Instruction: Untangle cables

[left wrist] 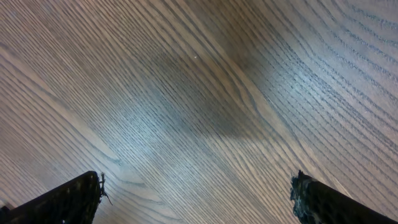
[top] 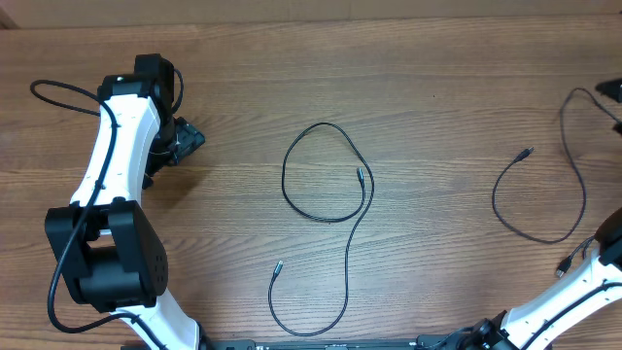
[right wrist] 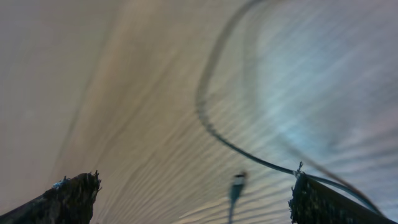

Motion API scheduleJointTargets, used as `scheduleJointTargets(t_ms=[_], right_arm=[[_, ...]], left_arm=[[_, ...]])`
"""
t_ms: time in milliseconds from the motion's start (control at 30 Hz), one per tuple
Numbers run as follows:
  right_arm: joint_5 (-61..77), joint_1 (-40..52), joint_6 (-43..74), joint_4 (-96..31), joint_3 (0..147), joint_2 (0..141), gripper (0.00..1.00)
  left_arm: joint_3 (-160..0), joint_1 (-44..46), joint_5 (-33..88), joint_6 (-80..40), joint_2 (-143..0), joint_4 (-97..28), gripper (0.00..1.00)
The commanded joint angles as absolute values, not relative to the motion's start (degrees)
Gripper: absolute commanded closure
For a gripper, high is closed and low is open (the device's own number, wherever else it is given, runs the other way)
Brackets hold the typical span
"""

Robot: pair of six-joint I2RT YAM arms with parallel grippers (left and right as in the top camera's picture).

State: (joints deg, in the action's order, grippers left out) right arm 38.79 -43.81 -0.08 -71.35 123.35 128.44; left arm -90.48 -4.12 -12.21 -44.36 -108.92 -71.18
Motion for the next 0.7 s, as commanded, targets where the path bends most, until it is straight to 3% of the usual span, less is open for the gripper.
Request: scheduleJointTargets(t_ms=[0,100,367,667], right_arm=[[43.38,-39.51,-8.6,-71.92,123.76,125.43,0.0],[42.44,-35.16,-10.59,-70.94,123.76,125.43,0.0],[18.55,-22.94,-7.46,-60.75,123.76,125.56,0.0],[16.36,-23.09,-5.82,-55.83,123.76,130.43,0.03]], left_arm=[[-90.83,-3.75,-12.16,-43.27,-108.75,-71.26,0.0],[-90.83,-3.73,-12.16,-43.29,-108.75,-71.29,0.0],[-90.83,-3.73,-12.16,-43.27,-108.75,-71.29,0.0],[-90.83,-3.77,-12.16,-43.29,-108.75,-71.29,0.01]])
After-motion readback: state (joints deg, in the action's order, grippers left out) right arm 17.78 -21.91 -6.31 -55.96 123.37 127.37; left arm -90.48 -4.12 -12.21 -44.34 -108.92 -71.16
